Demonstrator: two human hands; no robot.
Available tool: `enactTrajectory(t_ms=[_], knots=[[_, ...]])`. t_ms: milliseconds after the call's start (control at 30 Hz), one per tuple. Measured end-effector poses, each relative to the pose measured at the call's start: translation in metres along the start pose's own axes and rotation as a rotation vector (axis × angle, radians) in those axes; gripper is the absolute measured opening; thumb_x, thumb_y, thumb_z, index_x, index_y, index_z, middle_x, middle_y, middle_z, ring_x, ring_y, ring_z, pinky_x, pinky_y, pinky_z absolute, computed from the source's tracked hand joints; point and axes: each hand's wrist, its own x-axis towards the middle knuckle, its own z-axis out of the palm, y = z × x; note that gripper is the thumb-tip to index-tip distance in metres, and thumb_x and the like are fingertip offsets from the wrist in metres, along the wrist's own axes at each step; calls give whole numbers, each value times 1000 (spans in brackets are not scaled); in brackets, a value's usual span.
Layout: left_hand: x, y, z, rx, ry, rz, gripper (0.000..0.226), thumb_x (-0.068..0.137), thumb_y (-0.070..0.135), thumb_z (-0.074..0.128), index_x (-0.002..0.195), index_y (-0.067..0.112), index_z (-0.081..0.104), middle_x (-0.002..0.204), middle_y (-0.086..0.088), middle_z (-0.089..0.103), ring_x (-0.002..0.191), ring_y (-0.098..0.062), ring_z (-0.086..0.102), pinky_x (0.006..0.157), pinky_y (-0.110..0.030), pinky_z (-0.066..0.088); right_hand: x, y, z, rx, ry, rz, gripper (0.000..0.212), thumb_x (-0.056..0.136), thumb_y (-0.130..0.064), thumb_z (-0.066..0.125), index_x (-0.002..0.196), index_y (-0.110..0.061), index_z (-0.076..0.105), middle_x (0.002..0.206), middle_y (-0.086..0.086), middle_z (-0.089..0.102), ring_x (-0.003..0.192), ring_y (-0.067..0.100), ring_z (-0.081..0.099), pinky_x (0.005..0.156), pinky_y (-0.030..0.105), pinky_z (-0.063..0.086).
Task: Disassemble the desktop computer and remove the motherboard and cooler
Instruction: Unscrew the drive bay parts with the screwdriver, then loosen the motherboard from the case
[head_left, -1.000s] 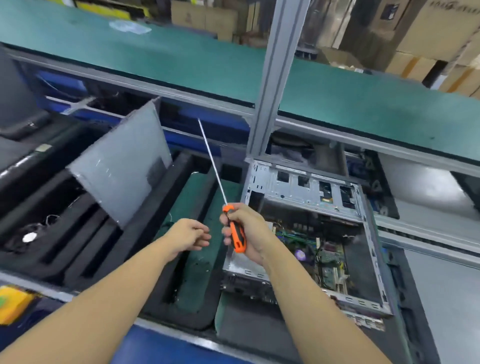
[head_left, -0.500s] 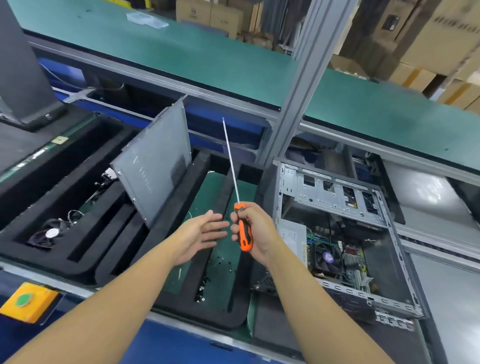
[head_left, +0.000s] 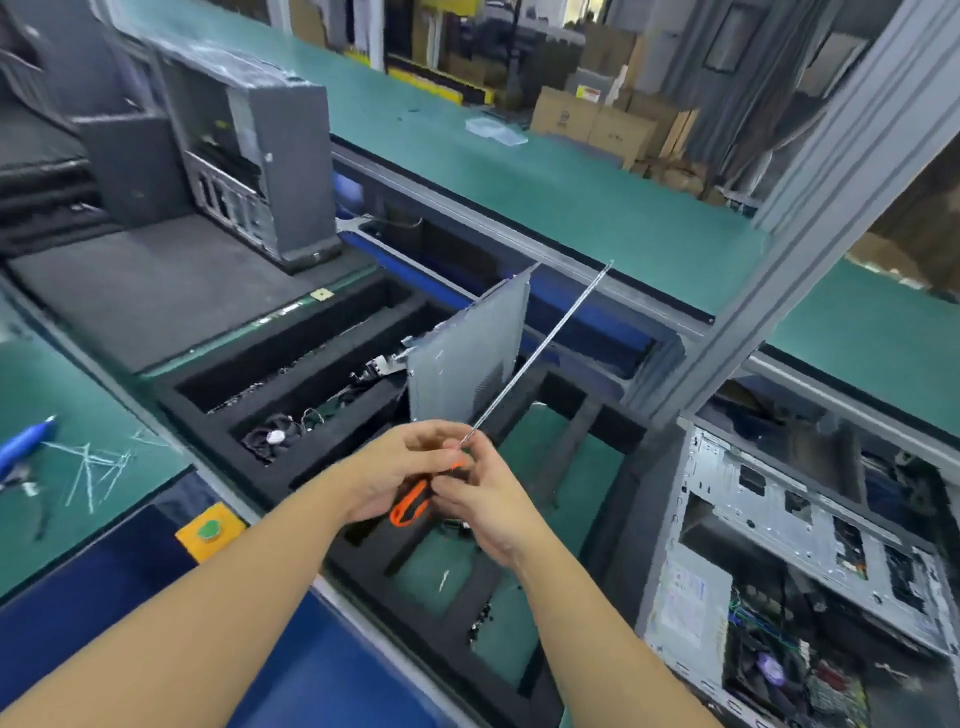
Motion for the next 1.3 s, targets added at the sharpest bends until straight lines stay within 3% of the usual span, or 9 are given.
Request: enactTrajectory(t_ms=[67,133,333,467,633,833,1067,1200,1300], knots=[[-21,4,-23,-38,9,32,43,91,8,67,131,24,63,128,-12,64,112,-24,64,87,-37,55,15,4,21,-24,-56,10,31,94,-5,60,121,-14,50,100,8,67,90,28,61,86,41,55],[-45,1,-51,-84,45,48,56,93,7,66,142,31,51,139,-9,58,120,-25,61,90,-37,54,31,9,45,-78,-100,8,27,94,-14,64,116,-14,49,103,4,73,90,32,66,88,47,55],[-134,-48,-126,-107,316,28,45,93,22,71,136,17,58,131,-16,61,116,-30,59,84,-34,49,74,40,128,-170,-182,33,21,91,5,57,104,-9,48,103,10,73,81,26,70,68,48,58],[-172,-67,-176,-197,453,101,40,94,21,70,132,12,62,132,-18,62,124,-34,59,98,-38,51,102,67,186,-239,-239,79,30,92,7,50,105,-20,55,104,5,71,81,10,72,66,32,60],[-196,-65,-241,-255,832,117,32,95,14,62,126,9,64,117,-10,71,103,-23,70,79,-29,57,148,94,251,-369,-382,180,51,94,-6,54,140,-27,45,130,-15,55,110,9,63,81,25,56],[-208,-64,-335,-175,1334,-182,22,93,9,67,113,1,65,88,-15,64,75,-26,64,61,-27,58,194,127,306,-444,-366,303,46,93,-5,46,136,-22,47,132,-2,53,93,7,58,79,28,54],[-193,-84,-414,227,1444,-525,17,85,29,74,95,16,79,75,-8,67,68,-26,56,71,-32,50,219,148,306,-552,-293,411,40,96,-10,43,129,-28,52,130,-10,54,104,12,61,90,33,55],[-191,-90,-435,405,1388,-648,22,88,33,70,105,21,77,94,-10,72,80,-28,57,72,-28,43,234,148,315,-505,-237,427,37,95,-2,44,124,-22,56,126,-8,59,99,11,60,81,29,56],[-192,-92,-441,436,1325,-729,30,89,32,68,115,18,73,113,-11,71,100,-31,65,87,-32,52,239,143,320,-472,-189,421,34,94,-2,47,120,-21,57,117,-7,65,94,13,62,75,25,57]])
